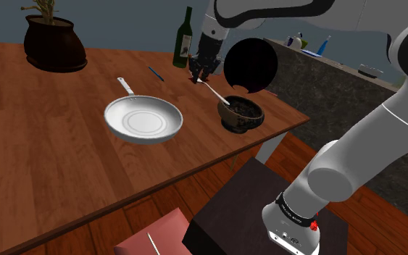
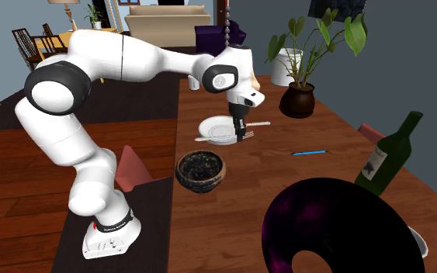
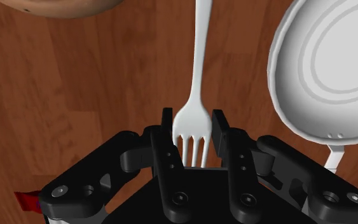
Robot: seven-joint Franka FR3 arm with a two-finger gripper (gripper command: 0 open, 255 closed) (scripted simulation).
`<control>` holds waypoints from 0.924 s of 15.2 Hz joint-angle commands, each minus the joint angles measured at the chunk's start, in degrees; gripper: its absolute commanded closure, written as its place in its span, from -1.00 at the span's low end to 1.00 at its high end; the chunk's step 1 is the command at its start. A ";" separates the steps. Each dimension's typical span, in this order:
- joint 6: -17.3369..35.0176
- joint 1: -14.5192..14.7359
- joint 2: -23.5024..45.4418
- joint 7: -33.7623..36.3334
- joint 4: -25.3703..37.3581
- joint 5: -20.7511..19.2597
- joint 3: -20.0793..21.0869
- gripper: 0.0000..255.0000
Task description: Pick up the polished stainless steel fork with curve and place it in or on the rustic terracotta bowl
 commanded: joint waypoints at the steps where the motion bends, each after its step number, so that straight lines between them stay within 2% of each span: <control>1: -1.56 0.02 -0.15 0.06 1.39 0.01 0.02 1.00; 8: -6.60 -0.02 -0.25 0.07 6.33 -0.01 -0.04 1.00; 14: -6.92 -1.16 -13.10 -4.15 -6.24 0.77 -2.75 1.00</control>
